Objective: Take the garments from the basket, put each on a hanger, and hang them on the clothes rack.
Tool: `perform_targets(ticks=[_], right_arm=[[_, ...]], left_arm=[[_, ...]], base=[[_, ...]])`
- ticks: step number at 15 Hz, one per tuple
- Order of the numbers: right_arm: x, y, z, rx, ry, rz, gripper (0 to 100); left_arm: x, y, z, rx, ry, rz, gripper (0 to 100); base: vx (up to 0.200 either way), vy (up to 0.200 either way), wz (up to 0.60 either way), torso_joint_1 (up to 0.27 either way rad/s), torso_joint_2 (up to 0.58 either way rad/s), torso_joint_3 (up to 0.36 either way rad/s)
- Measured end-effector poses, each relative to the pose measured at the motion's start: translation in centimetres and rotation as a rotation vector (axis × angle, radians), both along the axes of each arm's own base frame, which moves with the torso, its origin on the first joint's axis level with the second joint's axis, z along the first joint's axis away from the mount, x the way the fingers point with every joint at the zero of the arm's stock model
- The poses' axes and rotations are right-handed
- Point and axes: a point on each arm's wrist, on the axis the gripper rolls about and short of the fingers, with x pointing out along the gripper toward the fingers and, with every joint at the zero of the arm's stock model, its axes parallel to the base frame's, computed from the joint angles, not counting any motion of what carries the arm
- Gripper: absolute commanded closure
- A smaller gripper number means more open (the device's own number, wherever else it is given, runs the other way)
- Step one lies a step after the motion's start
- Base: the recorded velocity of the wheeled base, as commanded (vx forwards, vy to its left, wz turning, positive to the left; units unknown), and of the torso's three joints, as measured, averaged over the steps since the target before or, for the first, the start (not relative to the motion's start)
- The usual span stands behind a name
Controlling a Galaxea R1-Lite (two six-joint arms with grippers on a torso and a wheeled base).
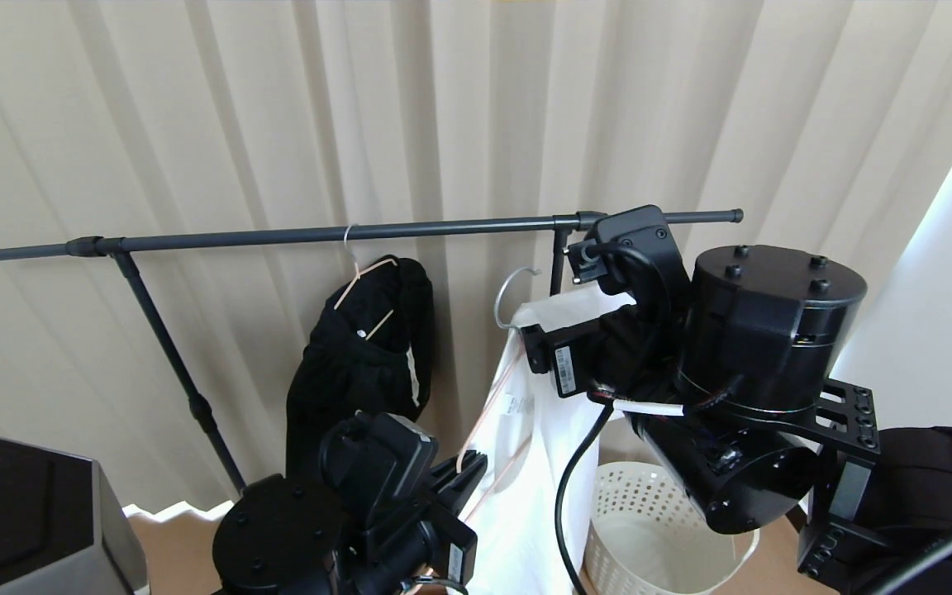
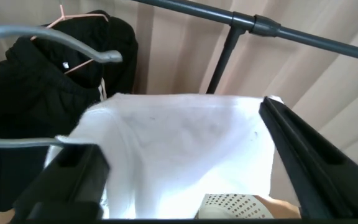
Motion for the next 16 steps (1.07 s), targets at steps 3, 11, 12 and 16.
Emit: perform_targets(ticks=[3,11,12,16], right_arm=[[0.2,-0.2,0.2,0.004,-0.004,-0.009,0],[0.2,-0.4,0.2,0.007,-0.004,-0.014,0],[0.2,-0.4,0.2,0.006,-0.004,-0.013,0],[-0.1,-0.4,-0.4,-0.017,0.011,-0.005,0]], left_arm=[[0.1,0.2,0.1,-0.001,-0.003,0.008,100],[1.1,0.7,0.7,-0.024,-0.027,0.074,100],[1.1,0.7,0.8,-0.026,-0.029,0.077,100],[1.4,0.9,0.8,-0.018,-0.037,0.086,100]], base=[[0.000,0.000,0.00,0.000,0.00,0.000],[0.000,0.000,0.00,0.000,0.00,0.000],[0.000,0.000,0.00,0.000,0.00,0.000],[0.000,0.000,0.00,0.000,0.00,0.000]])
